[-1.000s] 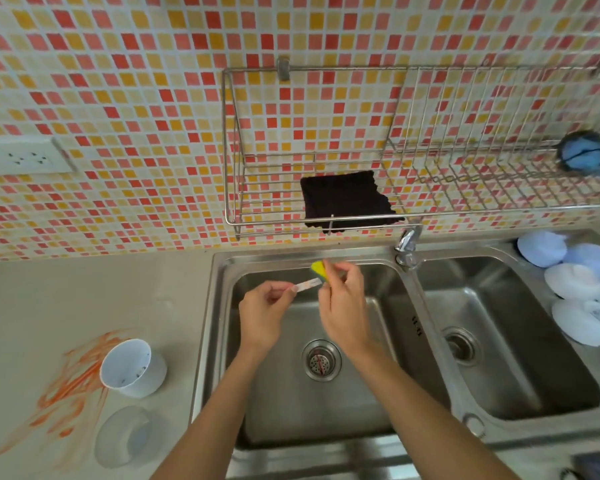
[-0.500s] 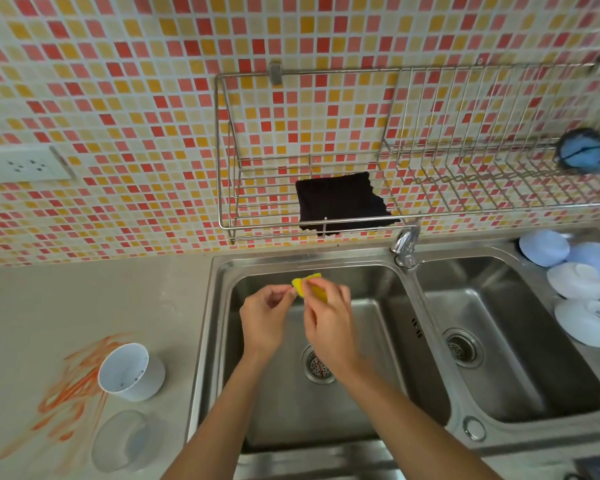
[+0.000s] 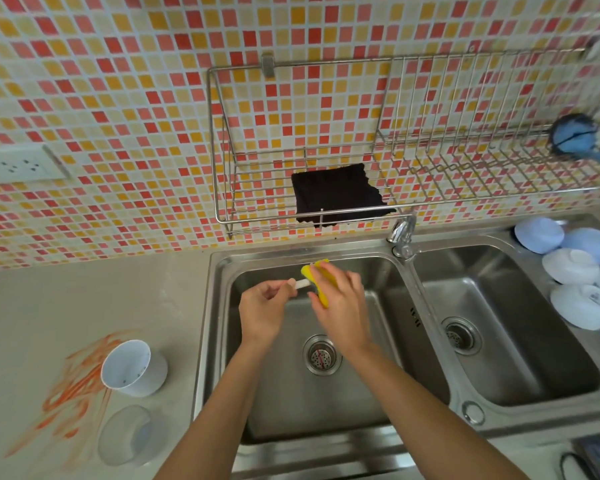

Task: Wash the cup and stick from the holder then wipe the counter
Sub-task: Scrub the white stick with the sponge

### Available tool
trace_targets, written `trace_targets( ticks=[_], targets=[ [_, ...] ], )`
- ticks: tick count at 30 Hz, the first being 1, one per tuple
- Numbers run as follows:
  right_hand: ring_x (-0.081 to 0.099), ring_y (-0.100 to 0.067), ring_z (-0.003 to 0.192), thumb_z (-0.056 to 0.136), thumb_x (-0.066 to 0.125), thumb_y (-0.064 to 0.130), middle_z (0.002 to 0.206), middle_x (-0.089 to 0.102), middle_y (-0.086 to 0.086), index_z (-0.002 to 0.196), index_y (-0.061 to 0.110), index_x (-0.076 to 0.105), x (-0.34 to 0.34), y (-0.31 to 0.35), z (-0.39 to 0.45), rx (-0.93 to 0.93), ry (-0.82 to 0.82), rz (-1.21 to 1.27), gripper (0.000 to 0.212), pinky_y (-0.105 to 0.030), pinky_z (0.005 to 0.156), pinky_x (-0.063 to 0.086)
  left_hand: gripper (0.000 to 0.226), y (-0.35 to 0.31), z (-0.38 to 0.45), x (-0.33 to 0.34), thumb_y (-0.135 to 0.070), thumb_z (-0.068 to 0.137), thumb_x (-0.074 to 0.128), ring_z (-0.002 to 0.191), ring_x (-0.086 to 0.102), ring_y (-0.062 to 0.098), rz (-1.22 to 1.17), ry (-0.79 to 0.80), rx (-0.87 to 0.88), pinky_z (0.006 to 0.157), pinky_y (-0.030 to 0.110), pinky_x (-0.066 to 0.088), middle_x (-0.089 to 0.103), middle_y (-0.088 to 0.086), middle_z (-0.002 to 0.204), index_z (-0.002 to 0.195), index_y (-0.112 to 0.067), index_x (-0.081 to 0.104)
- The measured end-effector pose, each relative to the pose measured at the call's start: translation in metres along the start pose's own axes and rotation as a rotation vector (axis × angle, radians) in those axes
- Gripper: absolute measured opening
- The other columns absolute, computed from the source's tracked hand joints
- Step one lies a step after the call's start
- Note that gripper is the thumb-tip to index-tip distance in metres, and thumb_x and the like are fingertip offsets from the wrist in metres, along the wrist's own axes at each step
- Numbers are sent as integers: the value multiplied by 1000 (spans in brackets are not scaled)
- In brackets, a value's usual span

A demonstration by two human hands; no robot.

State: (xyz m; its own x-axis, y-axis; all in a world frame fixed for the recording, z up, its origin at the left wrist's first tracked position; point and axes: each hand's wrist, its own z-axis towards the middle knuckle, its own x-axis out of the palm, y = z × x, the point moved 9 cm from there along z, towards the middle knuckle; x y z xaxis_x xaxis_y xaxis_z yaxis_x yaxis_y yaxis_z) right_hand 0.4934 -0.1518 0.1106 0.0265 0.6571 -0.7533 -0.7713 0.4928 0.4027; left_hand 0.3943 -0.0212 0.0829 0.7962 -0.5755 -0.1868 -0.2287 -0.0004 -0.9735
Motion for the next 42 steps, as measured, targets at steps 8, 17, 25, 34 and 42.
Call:
trace_targets(
  ticks=[8,17,25,34,42],
  targets=[
    [48,-18,92,76,78,20,103,69,12,104,27,72,-11,-6,18,-188,-24,-96,30,-32,74,50,14,-15,-2,11,-27,83,74,75,68,2,168,143,145,76,18,51,74,-4,78,94,-18,73],
    [51,-23,97,82,70,21,116,65,2,119,18,66,-10,6,21,-144,55,-42,37,-34,86,51,14,-34,-4,10,-17,86,71,77,69,4,285,97,348,79,26,56,75,-6,85,99,-14,75],
    [50,-26,100,83,61,7,126,62,-4,127,9,61,-7,-5,2,76,18,5,44,-38,87,52,13,-19,0,6,-20,85,73,79,71,7,147,48,199,82,37,58,75,-6,83,97,-16,75],
    [51,-26,100,80,63,5,125,63,-3,125,11,63,-9,-9,13,121,19,4,45,-40,87,53,12,-21,4,4,-20,84,74,78,71,12,94,32,160,82,44,58,76,-5,80,94,-15,77],
    [46,-22,109,91,58,17,137,54,-2,135,12,55,-9,24,1,-5,10,23,44,-34,97,45,8,-20,4,0,-18,85,72,78,72,13,-63,13,74,83,38,58,76,-3,79,90,-16,77]
  ],
)
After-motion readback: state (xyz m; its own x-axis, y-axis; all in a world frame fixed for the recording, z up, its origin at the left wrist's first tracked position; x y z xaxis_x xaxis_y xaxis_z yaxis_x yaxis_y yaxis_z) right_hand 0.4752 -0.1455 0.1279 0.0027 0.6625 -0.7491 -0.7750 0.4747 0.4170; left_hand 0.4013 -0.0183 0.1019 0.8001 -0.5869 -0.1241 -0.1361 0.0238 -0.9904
